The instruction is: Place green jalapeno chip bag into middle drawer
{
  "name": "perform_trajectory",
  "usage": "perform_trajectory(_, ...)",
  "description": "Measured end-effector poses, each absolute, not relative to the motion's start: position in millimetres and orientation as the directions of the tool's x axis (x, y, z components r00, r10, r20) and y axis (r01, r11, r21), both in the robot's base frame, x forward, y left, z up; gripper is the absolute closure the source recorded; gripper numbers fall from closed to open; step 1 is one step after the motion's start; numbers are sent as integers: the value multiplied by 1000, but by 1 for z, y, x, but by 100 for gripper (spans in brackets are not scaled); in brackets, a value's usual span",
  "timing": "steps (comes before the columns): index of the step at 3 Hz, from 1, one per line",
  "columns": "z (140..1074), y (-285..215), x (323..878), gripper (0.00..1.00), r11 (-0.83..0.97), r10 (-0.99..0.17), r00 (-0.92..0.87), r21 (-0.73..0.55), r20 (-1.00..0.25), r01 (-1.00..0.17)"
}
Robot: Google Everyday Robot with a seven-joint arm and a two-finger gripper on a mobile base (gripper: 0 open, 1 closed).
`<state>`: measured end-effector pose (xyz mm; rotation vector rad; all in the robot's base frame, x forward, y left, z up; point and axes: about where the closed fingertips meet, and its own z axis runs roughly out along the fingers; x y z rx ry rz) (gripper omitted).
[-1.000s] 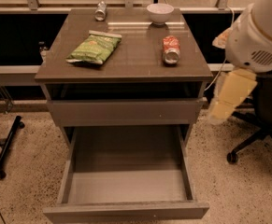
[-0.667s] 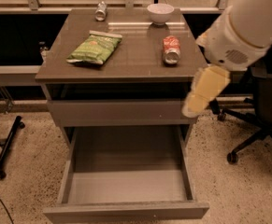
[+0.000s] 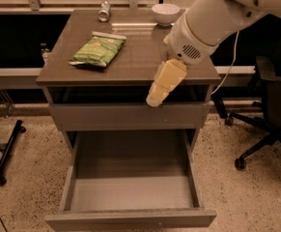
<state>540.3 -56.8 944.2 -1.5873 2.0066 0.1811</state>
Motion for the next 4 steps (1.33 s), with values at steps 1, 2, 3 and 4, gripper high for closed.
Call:
perform_trajectory(1,941,-51,542,0,285,-849,-132,-233,-512,-930)
perform_trajectory(2,934,-38,545,0,294,-837,-132,-232,-531,-927)
perform_trajectory(3,930,-14,572,0,309,-811,-117,-250,-574,-918)
perform_trajectory(4,920,12,607,0,339,-766,-117,-243,-632,-909)
